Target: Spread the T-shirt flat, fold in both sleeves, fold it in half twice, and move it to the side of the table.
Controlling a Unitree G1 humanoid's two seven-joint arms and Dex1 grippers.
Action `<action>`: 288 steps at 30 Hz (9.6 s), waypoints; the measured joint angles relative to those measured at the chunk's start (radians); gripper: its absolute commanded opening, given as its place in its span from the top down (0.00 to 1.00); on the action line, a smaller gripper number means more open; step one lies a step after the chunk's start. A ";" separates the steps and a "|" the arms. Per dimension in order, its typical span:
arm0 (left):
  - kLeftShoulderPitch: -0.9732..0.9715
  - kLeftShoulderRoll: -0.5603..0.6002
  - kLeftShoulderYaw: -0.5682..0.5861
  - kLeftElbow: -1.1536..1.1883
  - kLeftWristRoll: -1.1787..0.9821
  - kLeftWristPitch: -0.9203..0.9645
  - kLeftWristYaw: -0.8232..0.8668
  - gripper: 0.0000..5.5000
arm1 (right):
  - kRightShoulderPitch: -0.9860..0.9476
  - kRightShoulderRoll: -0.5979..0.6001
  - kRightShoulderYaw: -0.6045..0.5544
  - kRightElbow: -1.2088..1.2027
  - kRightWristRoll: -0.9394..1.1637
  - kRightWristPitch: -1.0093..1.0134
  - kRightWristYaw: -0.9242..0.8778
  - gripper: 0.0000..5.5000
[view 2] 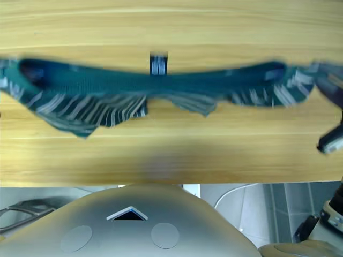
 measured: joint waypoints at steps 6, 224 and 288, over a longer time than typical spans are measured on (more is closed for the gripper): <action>-0.433 -0.110 -0.082 0.369 0.339 0.100 0.052 1.00 | -0.386 -0.004 0.217 0.297 -0.510 0.060 -0.307 1.00; -0.488 -0.434 -0.530 1.209 1.334 -0.293 0.468 1.00 | -0.326 0.174 0.897 0.618 -1.223 -0.019 -0.729 1.00; -0.371 -0.090 -0.584 0.624 1.086 0.017 0.294 1.00 | -0.051 0.035 0.999 0.416 -0.964 -0.160 -0.427 1.00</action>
